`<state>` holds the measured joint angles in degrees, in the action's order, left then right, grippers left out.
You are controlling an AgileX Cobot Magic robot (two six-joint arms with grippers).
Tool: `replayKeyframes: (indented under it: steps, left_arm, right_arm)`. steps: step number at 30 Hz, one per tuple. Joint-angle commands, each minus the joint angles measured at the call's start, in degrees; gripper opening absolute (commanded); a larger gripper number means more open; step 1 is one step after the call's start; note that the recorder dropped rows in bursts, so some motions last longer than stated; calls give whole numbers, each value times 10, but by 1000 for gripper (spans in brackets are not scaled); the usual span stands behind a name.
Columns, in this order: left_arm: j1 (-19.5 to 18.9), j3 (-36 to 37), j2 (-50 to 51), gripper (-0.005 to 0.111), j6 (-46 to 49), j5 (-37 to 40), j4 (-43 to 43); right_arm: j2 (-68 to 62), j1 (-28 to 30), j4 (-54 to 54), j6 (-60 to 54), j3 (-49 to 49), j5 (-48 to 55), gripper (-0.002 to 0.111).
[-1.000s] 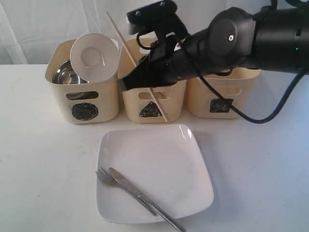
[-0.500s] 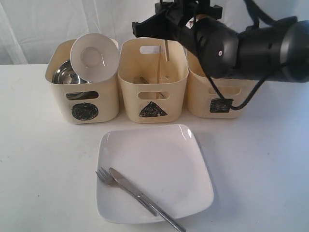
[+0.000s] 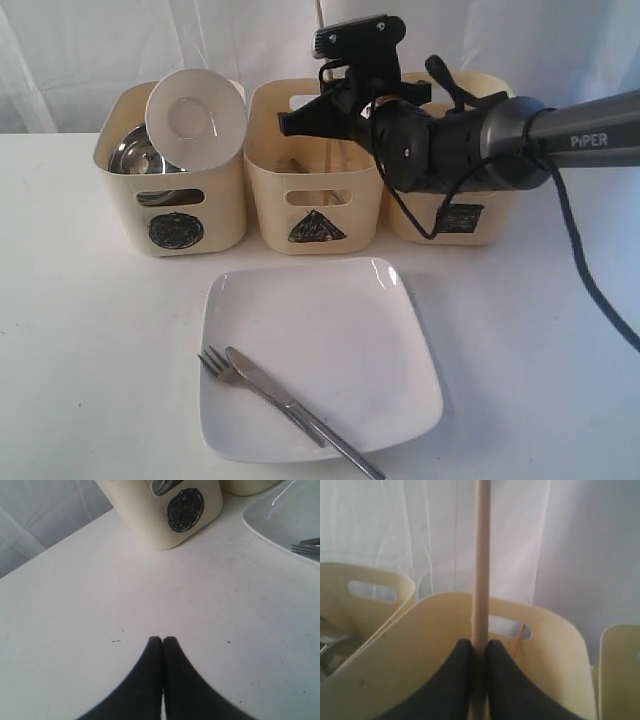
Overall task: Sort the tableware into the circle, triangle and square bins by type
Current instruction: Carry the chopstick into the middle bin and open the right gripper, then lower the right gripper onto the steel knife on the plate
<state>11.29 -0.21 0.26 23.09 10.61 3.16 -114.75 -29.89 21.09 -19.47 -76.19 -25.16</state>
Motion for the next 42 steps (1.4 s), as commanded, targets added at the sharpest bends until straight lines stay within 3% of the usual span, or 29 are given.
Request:
replayKeyframes:
  steps: [1,4,6,10,14,22,29,32,38,42]
  left_arm:
    - [2,2,-3,0,-1,-1,2]
    - [2,2,-3,0,-1,-1,2]
    - [2,2,-3,0,-1,-1,2]
    - [2,2,-3,0,-1,-1,2]
    - [2,2,-3,0,-1,-1,2]
    - [2,2,-3,0,-1,-1,2]
    - [2,2,-3,0,-1,-1,2]
    - [2,2,-3,0,-1,-1,2]
    - [2,2,-3,0,-1,-1,2]
    - [2,2,-3,0,-1,-1,2]
  right_arm:
    - [0,13,-3,4,-24,76,32]
    - [11,14,-3,3,-37,83,49]
    - [28,14,-3,3,-39,88,51]
    - [96,14,-4,-23,-39,278,41]
    - [154,14,-4,-46,-39,433,39]
    - [185,14,-3,-46,-37,672,20]
    - [181,12,14,-72,-24,804,18]
    - [170,12,54,-125,-12,848,22]
    - [131,10,126,-183,3,879,45]
    - [96,1,115,-183,4,878,48]
